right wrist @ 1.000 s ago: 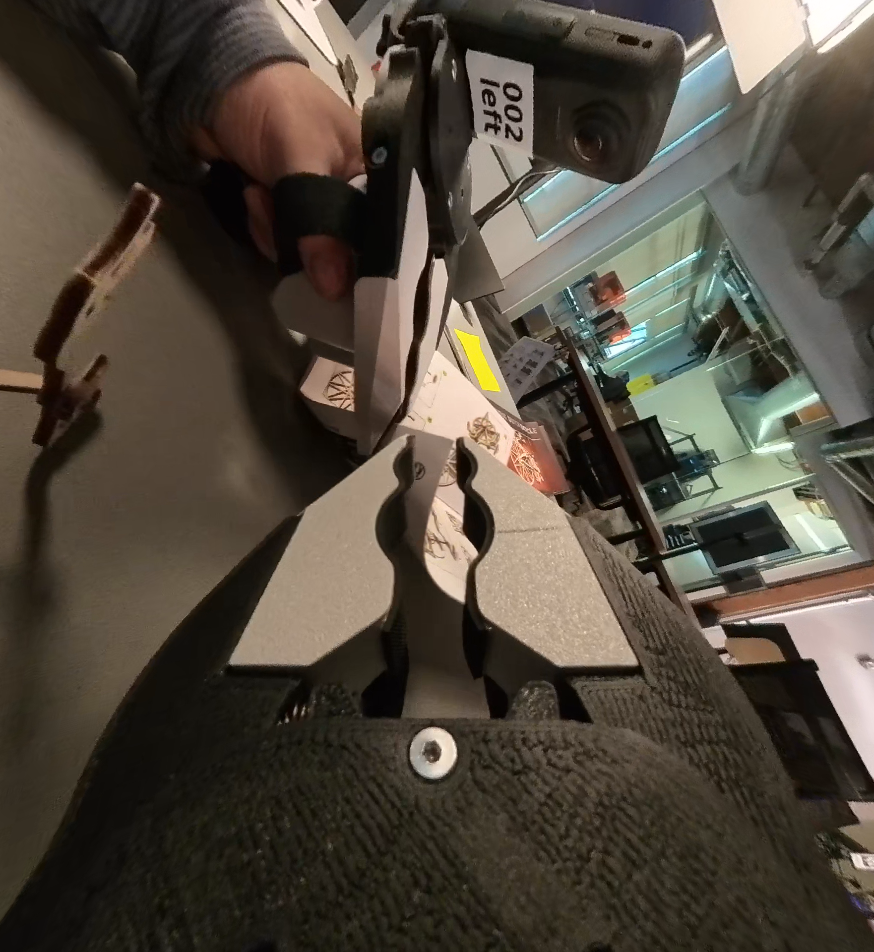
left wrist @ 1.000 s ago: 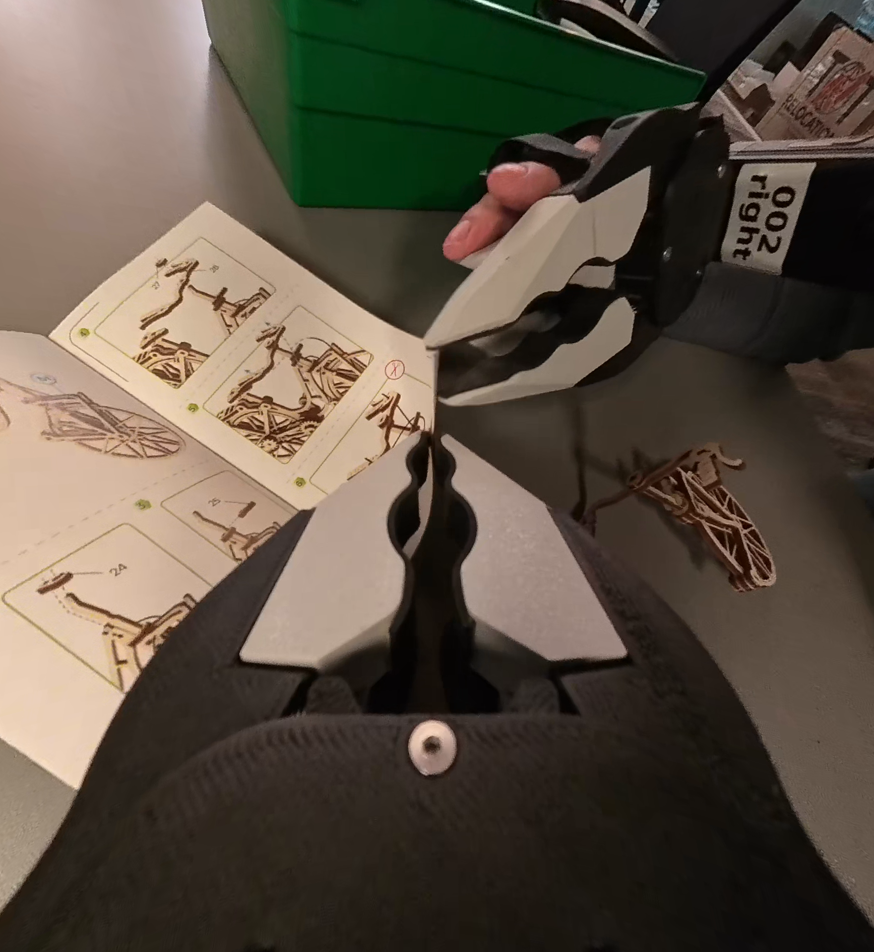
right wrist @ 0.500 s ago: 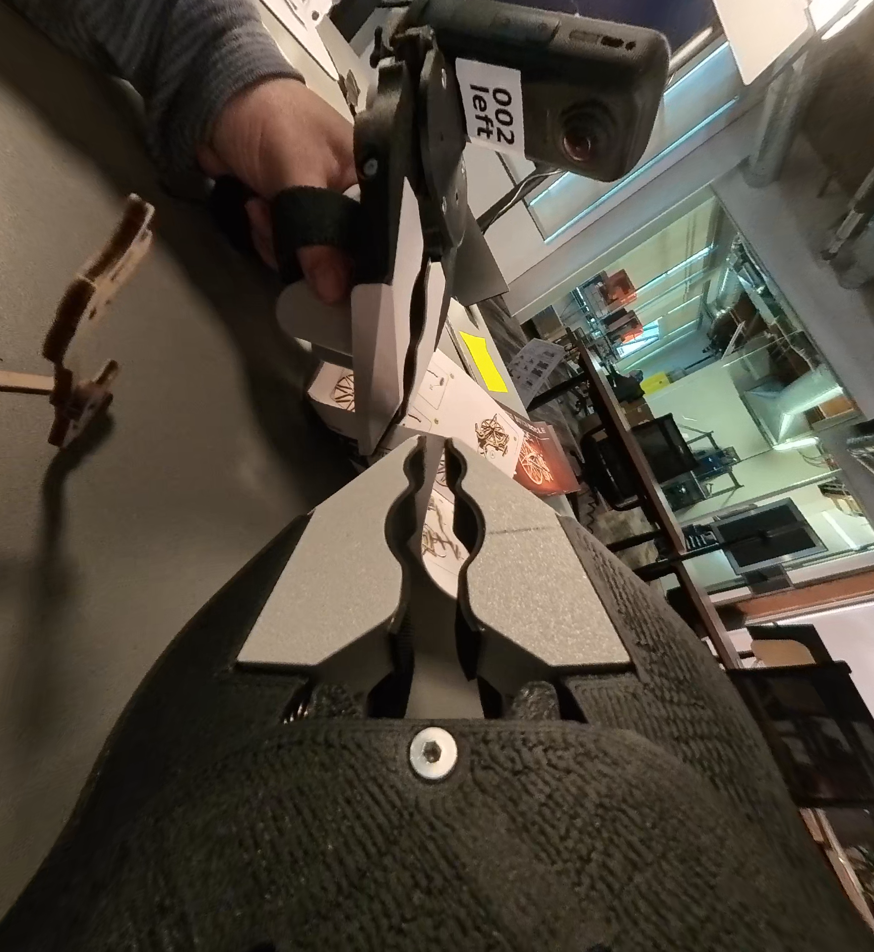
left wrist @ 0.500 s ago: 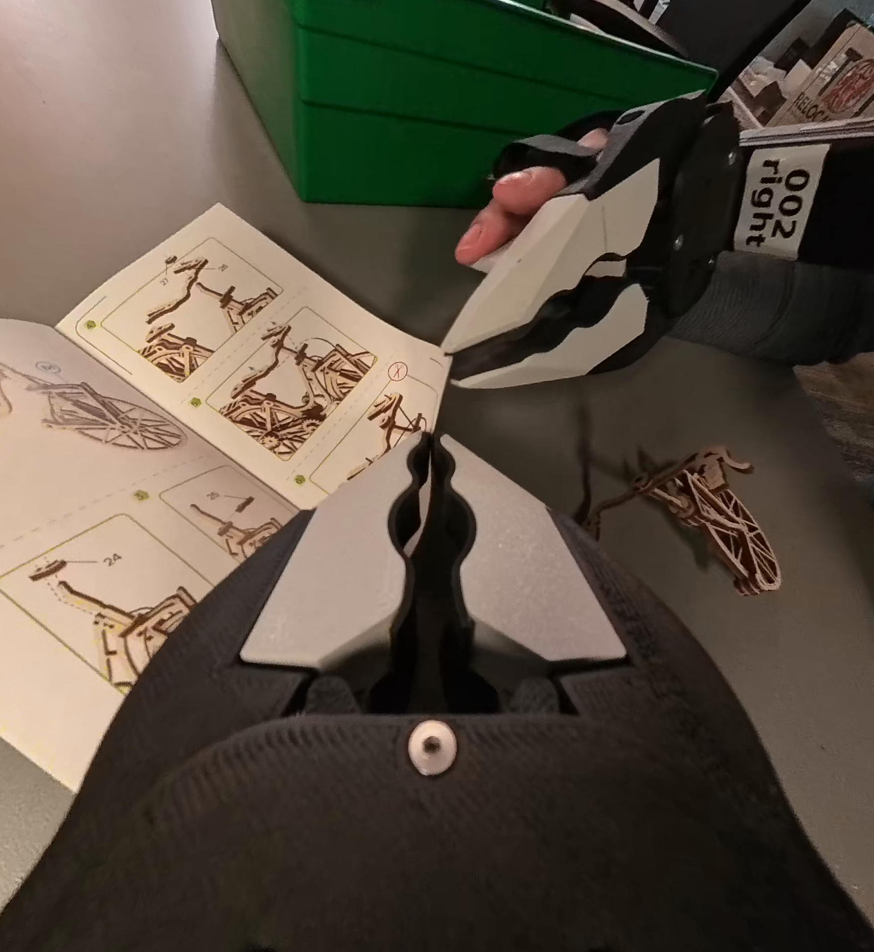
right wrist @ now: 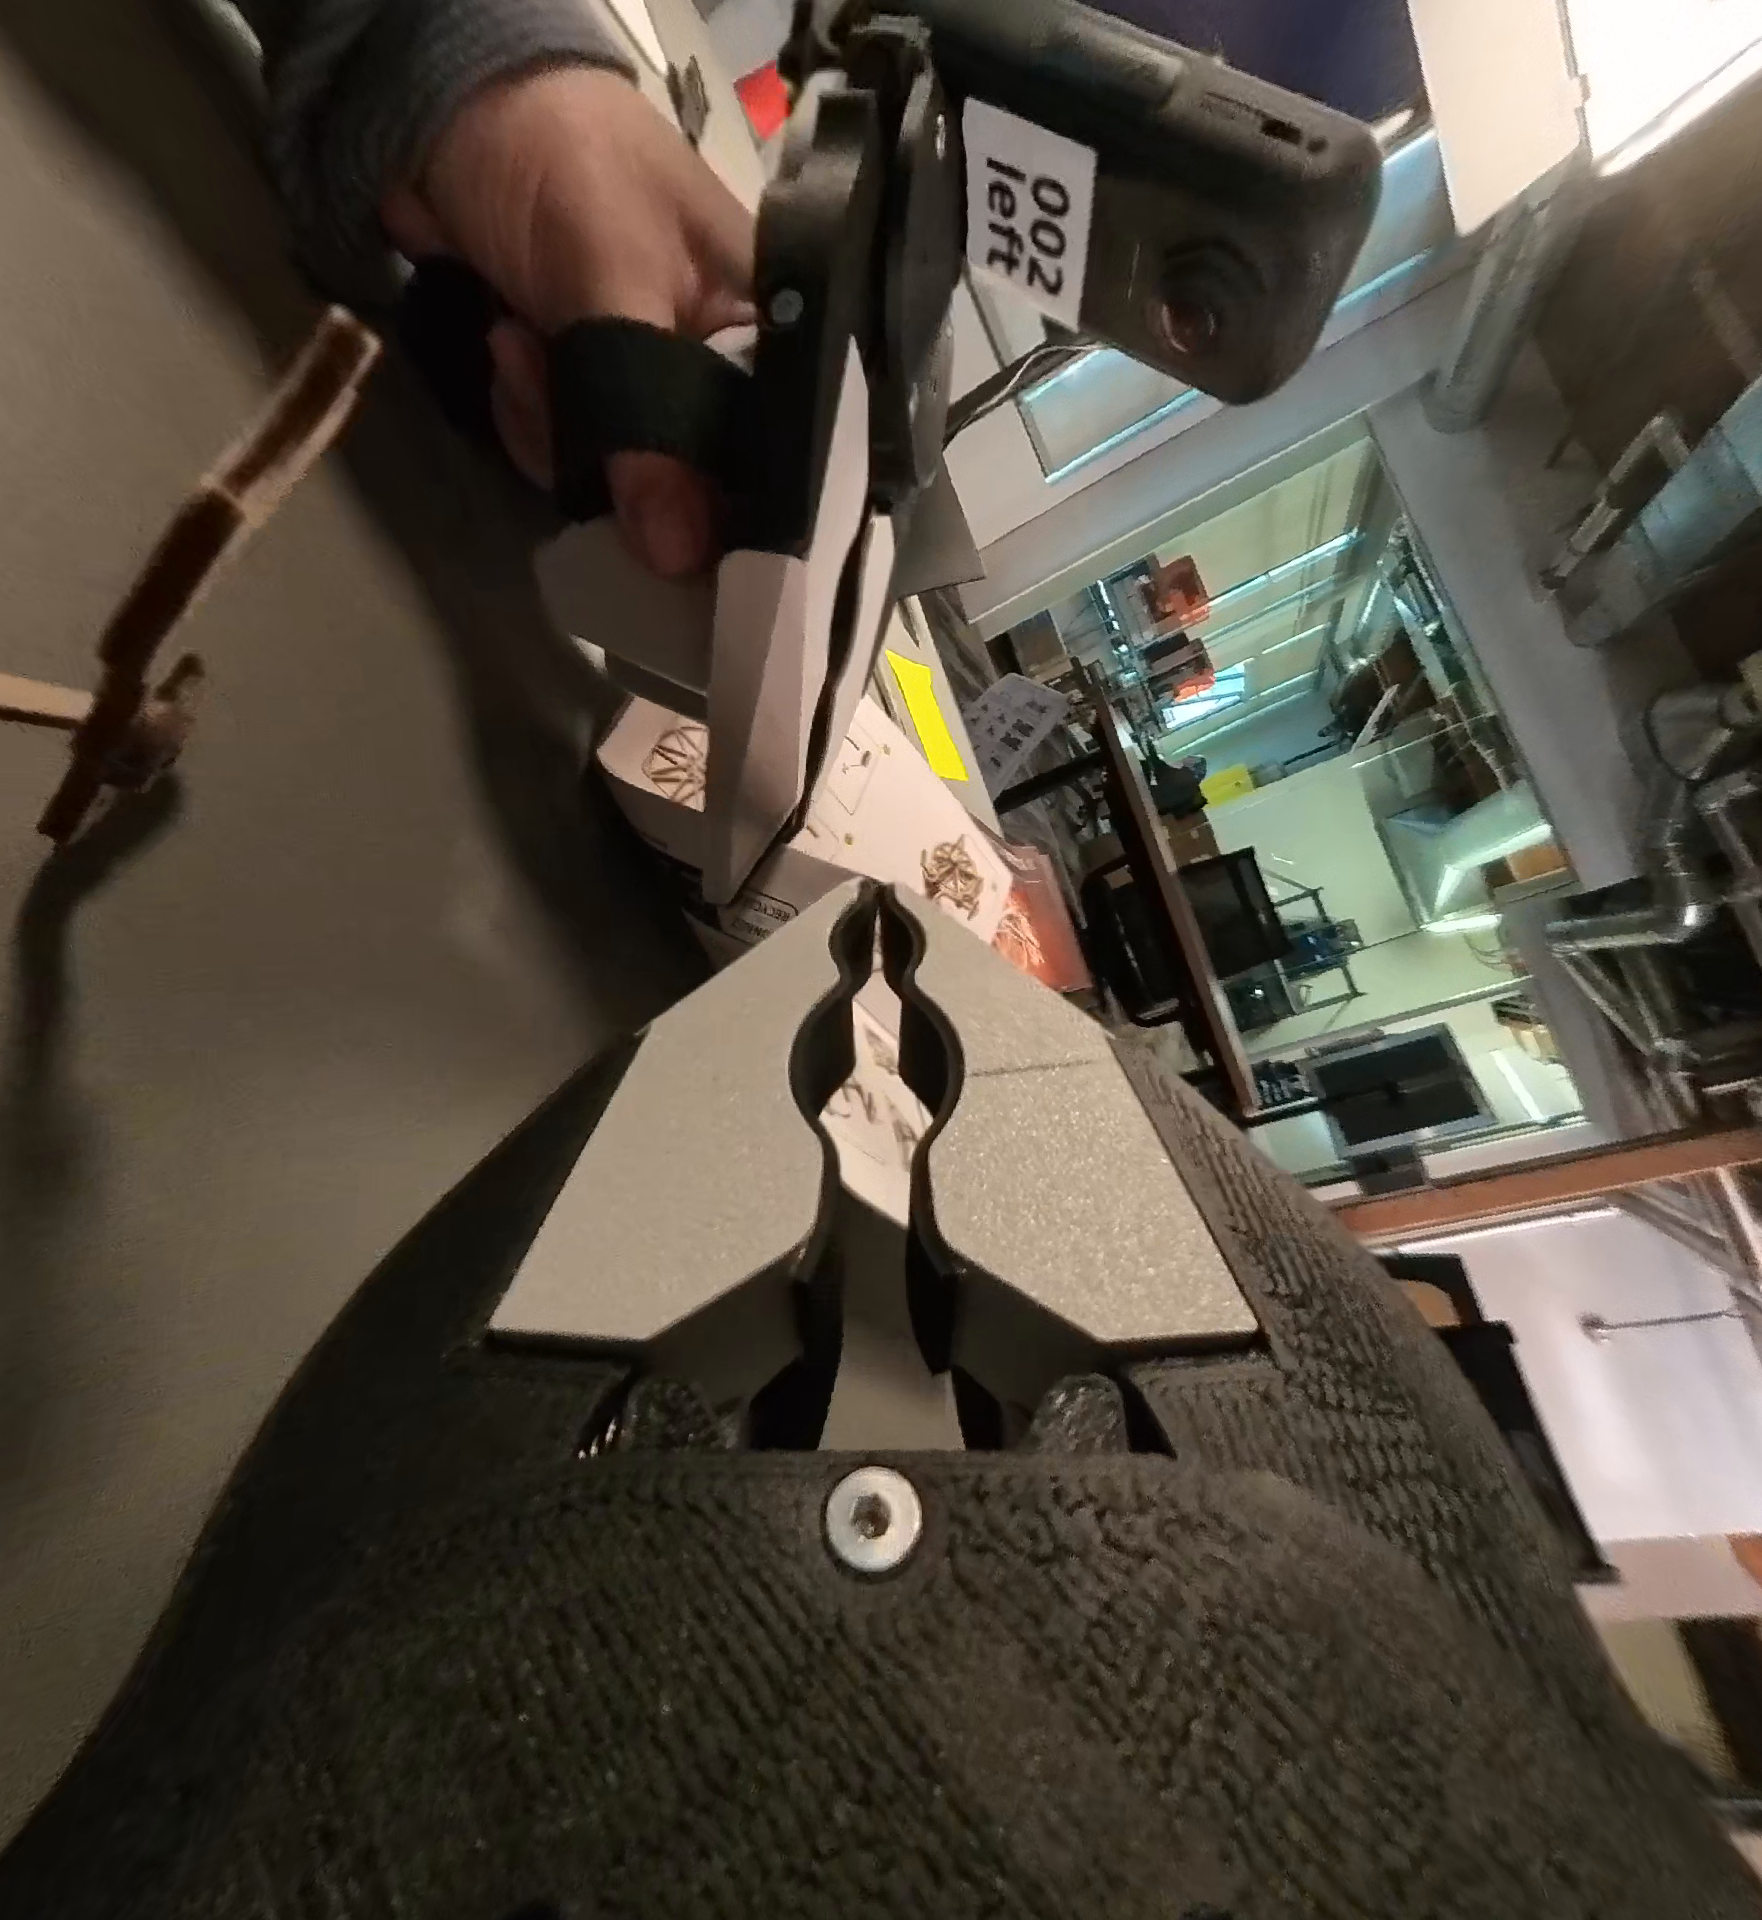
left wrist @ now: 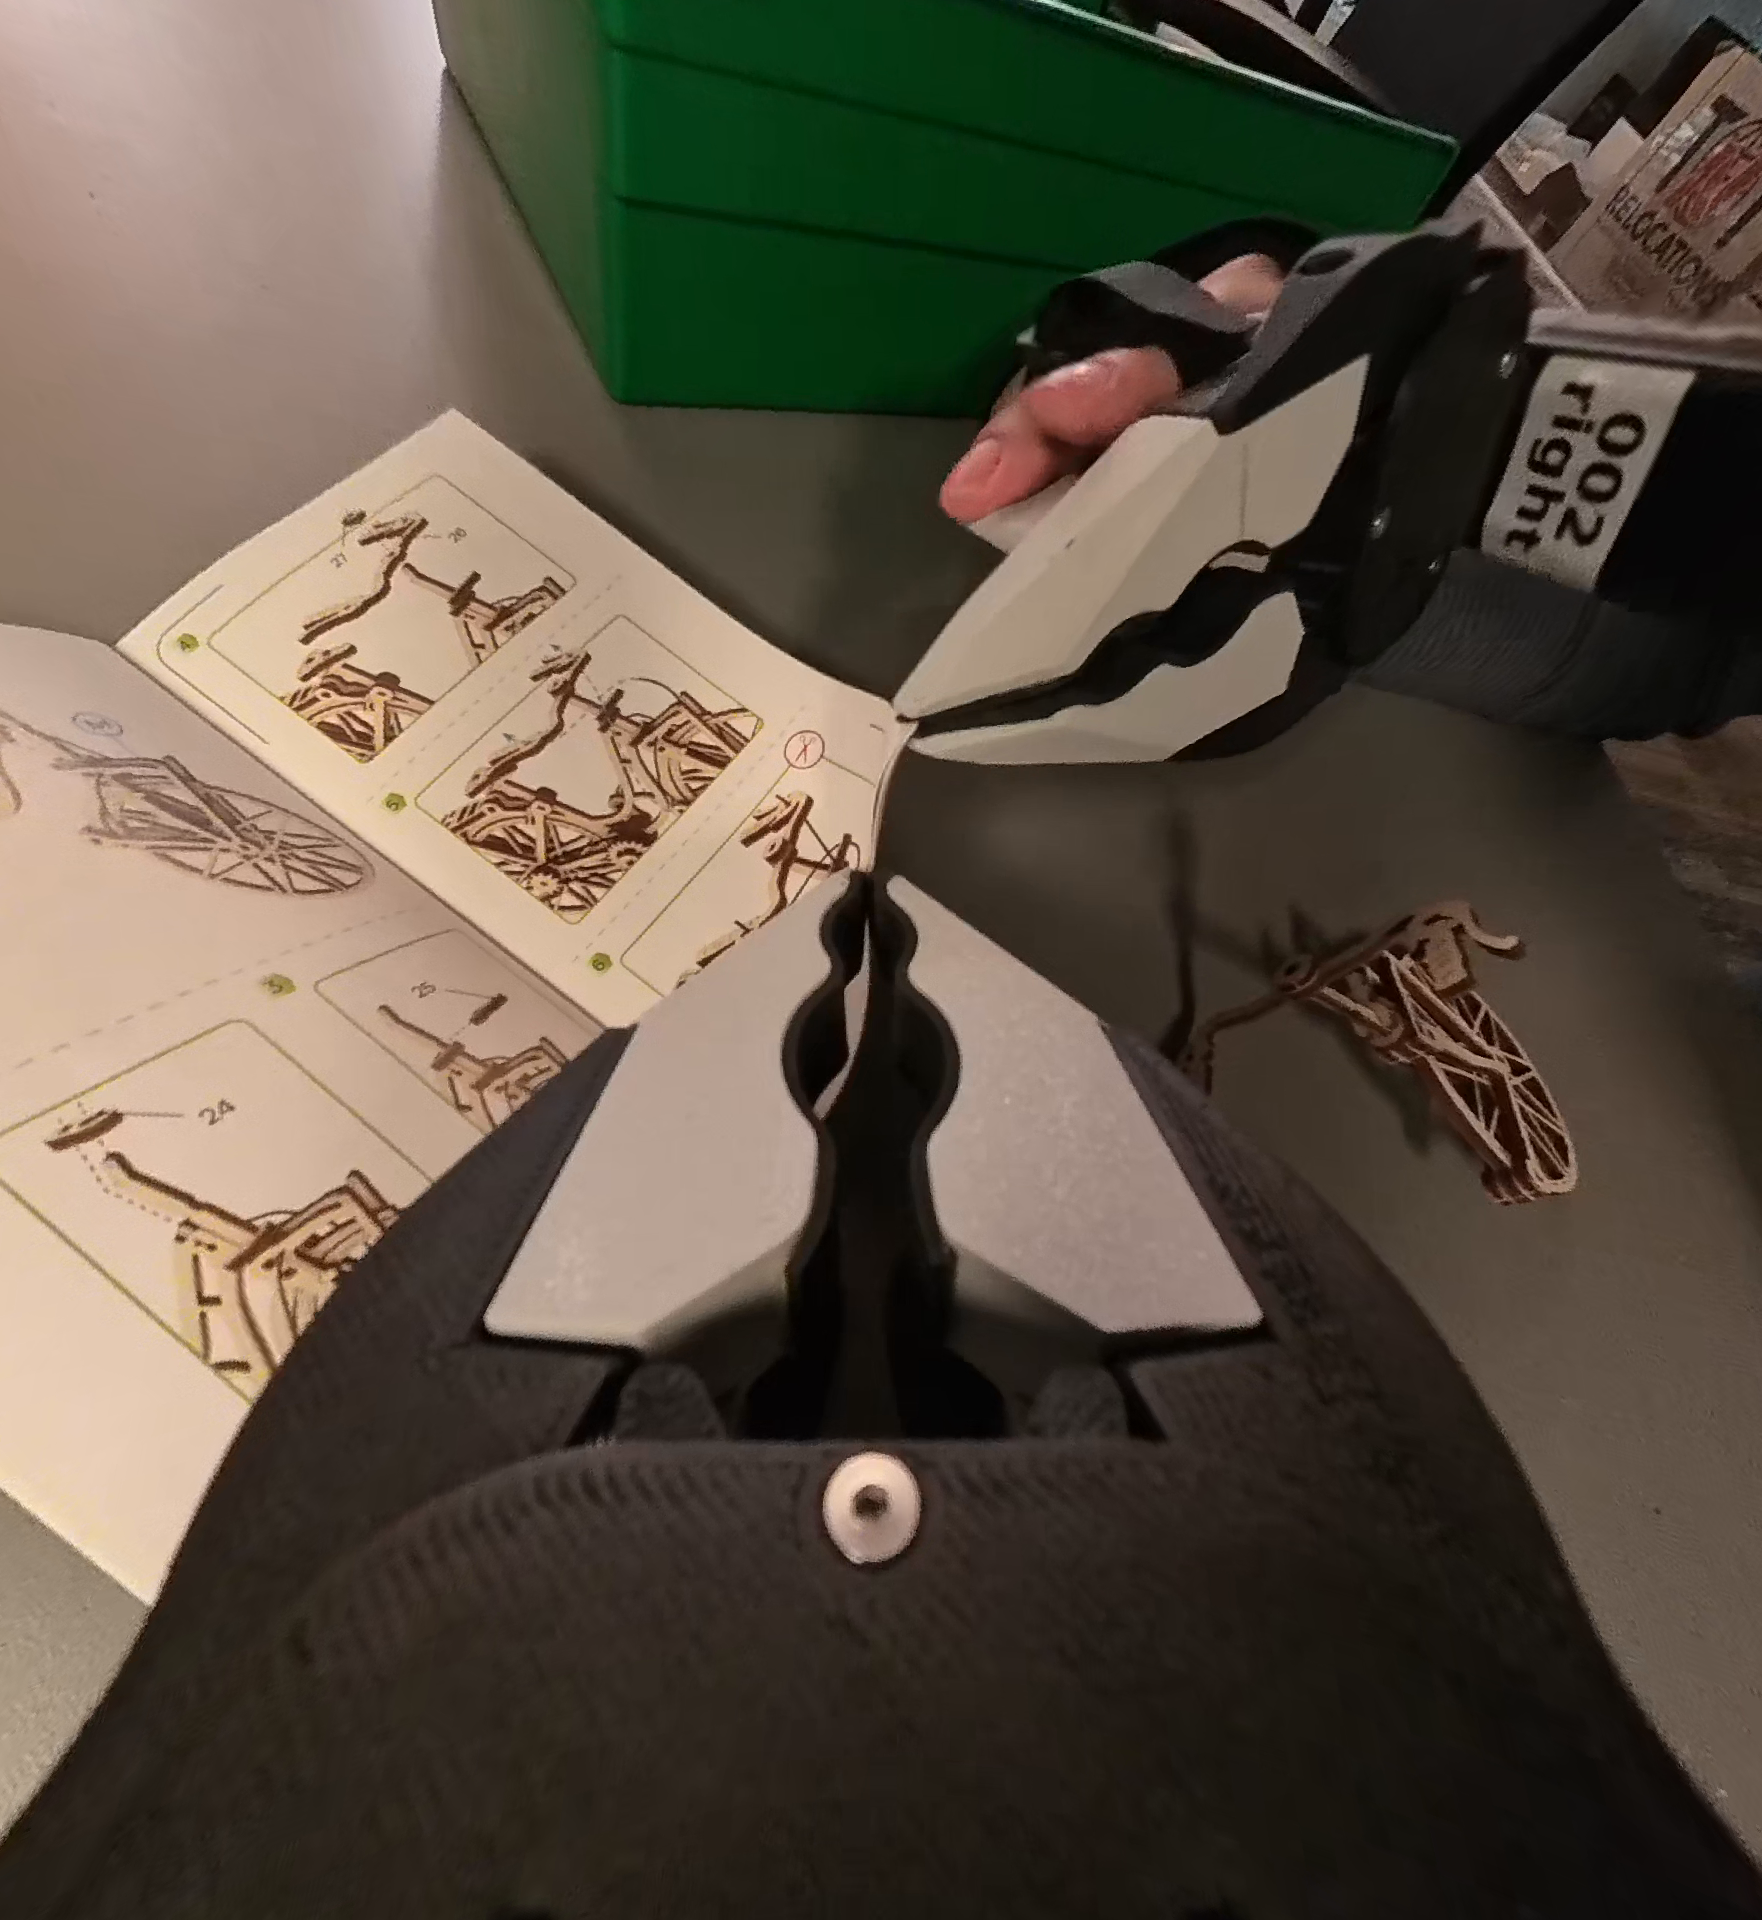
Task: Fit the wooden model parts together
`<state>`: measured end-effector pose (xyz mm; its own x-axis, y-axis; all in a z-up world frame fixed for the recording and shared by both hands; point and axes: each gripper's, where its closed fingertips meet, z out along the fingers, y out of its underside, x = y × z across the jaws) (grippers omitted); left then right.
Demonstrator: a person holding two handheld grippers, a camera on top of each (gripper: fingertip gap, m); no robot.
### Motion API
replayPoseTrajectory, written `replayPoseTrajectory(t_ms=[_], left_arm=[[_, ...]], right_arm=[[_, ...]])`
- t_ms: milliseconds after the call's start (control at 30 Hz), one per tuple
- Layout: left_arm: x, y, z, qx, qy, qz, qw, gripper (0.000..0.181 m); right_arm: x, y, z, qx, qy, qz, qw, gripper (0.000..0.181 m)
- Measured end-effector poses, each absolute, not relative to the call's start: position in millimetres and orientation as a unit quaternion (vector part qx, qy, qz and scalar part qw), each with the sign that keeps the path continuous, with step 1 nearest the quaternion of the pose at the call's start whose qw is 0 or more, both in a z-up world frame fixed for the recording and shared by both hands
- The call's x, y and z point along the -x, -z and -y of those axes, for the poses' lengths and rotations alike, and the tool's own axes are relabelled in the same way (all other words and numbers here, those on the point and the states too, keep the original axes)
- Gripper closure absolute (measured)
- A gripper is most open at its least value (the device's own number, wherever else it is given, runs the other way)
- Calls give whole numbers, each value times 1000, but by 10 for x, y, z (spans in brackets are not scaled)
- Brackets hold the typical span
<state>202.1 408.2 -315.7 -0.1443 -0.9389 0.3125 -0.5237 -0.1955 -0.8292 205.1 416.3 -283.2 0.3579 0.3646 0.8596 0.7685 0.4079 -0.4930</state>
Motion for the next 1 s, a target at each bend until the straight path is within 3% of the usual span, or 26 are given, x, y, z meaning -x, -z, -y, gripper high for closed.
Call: replayPoseTrajectory(t_ms=[400,700,833,1000], left_arm=[[-2010,3115,-4029,602,490,-595,210,181],[-2015,3230,-3912,591,453,-637,200,181],[-2017,3169,-3961,594,467,-619,213,181],[-2015,3181,-3938,587,455,-632,222,181]], right_arm=[[-2029,2805,-4209,467,273,563,624,181],[-2066,2775,-4237,477,272,548,631,181],[-2105,2795,-4196,538,155,519,647,181],[-2166,2756,-4045,591,2,497,635,153]])
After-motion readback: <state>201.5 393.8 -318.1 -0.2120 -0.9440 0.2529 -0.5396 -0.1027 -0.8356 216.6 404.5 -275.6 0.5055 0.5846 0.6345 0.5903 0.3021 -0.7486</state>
